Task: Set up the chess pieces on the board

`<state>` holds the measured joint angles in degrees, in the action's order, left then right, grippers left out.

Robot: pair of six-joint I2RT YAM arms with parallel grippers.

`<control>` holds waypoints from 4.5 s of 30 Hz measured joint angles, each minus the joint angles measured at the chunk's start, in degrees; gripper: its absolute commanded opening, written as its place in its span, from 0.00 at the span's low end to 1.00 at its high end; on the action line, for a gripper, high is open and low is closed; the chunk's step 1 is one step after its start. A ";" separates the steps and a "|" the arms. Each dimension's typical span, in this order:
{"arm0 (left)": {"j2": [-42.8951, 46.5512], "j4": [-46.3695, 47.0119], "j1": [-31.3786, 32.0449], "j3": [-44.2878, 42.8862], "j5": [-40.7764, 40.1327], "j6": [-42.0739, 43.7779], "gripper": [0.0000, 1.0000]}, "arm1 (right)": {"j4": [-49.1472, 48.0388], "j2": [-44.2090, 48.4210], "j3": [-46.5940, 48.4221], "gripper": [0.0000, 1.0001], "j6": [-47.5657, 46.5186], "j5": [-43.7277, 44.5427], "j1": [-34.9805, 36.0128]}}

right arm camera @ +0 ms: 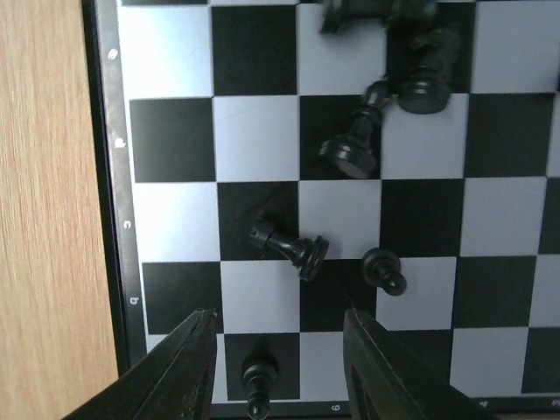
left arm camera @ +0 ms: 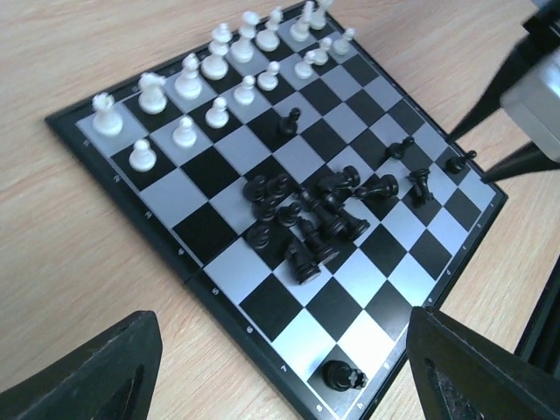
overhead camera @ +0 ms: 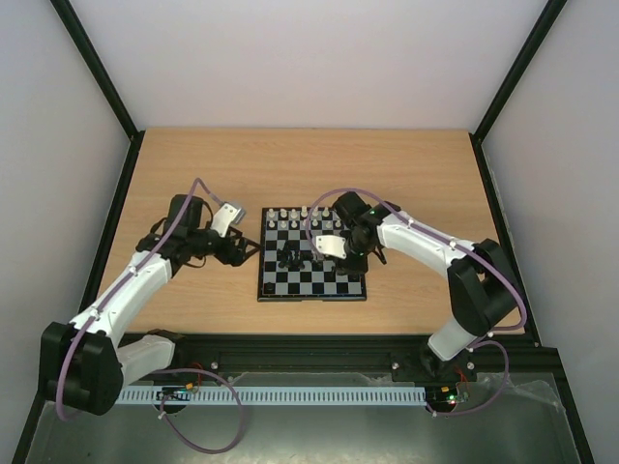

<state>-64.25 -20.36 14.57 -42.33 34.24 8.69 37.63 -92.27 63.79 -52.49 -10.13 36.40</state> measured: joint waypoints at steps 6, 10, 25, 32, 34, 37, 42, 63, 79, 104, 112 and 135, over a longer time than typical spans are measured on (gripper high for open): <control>1.07 1.18 -5.77 1.84 1.79 -3.65 0.80 | -2.56 0.57 -2.91 0.40 -9.60 0.24 0.02; 2.05 2.32 -8.26 1.90 2.27 -5.16 0.80 | -4.17 0.50 -2.97 0.39 -13.77 0.50 0.24; 2.45 3.32 -8.87 1.95 3.15 -7.17 0.81 | -5.44 -5.75 -1.44 0.32 -17.79 1.49 2.45; 2.36 4.07 -8.87 2.51 3.32 -7.96 0.81 | -5.33 -7.63 -0.81 0.29 -17.77 3.13 2.47; 2.34 4.57 -8.87 2.69 3.34 -8.22 0.81 | -5.03 -7.82 -0.81 0.27 -17.55 3.39 2.47; 2.32 5.11 -8.94 2.97 3.52 -8.74 0.81 | -4.68 -7.82 -0.79 0.25 -17.14 3.52 2.47; 2.12 5.97 -9.03 3.04 3.85 -9.35 0.81 | -4.28 -7.82 -0.74 0.22 -15.93 3.56 2.47; -20.22 1.33 -4.20 -11.21 16.92 -6.36 0.65 | -0.44 -7.80 14.99 0.13 13.11 -9.70 2.45; -32.76 5.99 -0.52 -13.97 37.35 -20.26 0.53 | -0.39 -10.71 22.80 0.13 28.06 -17.57 1.44; -34.29 7.76 2.82 -14.91 42.01 -21.57 0.21 | -0.22 -11.26 22.86 0.13 28.41 -18.43 1.33; -34.93 7.78 2.91 -15.15 41.86 -21.22 0.14 | 0.02 -11.23 22.84 0.20 27.85 -18.86 1.16; -27.47 -18.21 23.56 -20.65 -4.48 19.17 0.13 | -0.59 9.40 0.39 0.44 29.86 -15.32 -15.34</control>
<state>-91.72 -38.57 38.13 -62.98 29.76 27.86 37.04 -82.87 64.18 -22.63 -25.45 21.06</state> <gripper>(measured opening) 0.134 0.442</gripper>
